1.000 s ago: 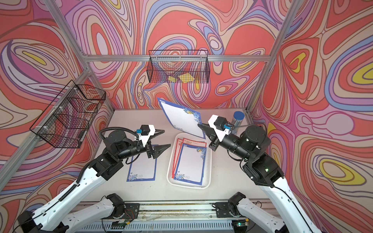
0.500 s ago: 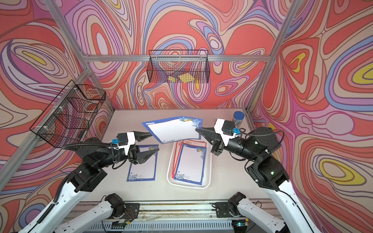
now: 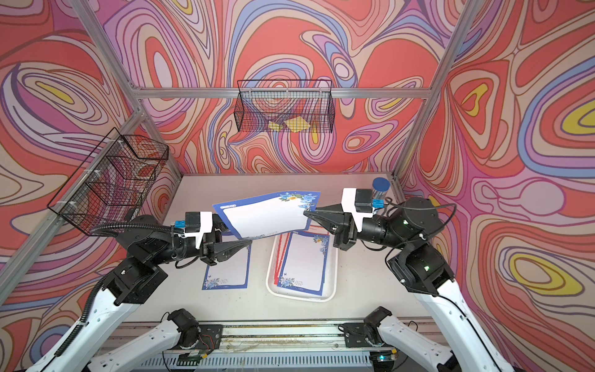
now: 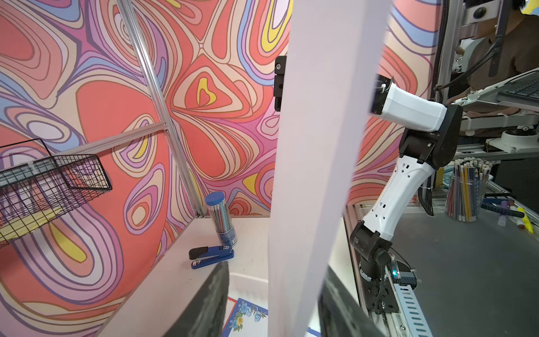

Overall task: Take out the stationery paper from the storage box
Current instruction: Place the stationery paper at the center of the board.

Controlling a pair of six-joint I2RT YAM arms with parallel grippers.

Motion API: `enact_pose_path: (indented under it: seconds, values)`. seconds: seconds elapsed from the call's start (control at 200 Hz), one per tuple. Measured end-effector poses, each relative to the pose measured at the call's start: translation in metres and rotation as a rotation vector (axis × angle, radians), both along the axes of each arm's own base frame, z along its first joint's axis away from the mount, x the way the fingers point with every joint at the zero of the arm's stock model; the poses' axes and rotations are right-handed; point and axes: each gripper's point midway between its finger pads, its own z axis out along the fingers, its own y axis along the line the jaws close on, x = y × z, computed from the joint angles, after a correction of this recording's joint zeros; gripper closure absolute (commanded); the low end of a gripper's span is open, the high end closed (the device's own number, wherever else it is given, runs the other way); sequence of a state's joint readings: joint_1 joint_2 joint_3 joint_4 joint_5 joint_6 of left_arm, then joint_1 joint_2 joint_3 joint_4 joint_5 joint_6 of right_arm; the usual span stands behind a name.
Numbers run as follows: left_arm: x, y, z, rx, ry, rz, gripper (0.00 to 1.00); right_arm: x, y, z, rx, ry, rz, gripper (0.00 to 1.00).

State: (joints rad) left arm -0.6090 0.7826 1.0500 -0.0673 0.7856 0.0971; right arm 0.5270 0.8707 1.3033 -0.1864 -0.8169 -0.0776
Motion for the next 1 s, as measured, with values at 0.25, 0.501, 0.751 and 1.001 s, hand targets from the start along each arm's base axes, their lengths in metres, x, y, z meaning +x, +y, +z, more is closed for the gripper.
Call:
enact_pose_path:
  seconds: [0.25,0.501,0.751,1.001]
  values:
    - [-0.003,0.003,-0.002,-0.022,0.014,0.001,0.81,-0.001,0.004,-0.003,0.026,0.017,0.044,1.0]
    - [-0.004,0.006,-0.001,-0.031,0.014,0.016,0.72,-0.005,0.007,-0.005,0.021,0.024,0.084,1.0]
    - [-0.003,0.006,-0.001,-0.031,0.016,0.022,0.74,-0.004,0.014,-0.017,-0.025,0.078,0.14,1.0]
    - [-0.005,0.007,0.005,-0.042,0.017,0.017,0.68,-0.005,0.016,-0.023,-0.044,0.096,0.159,1.0]
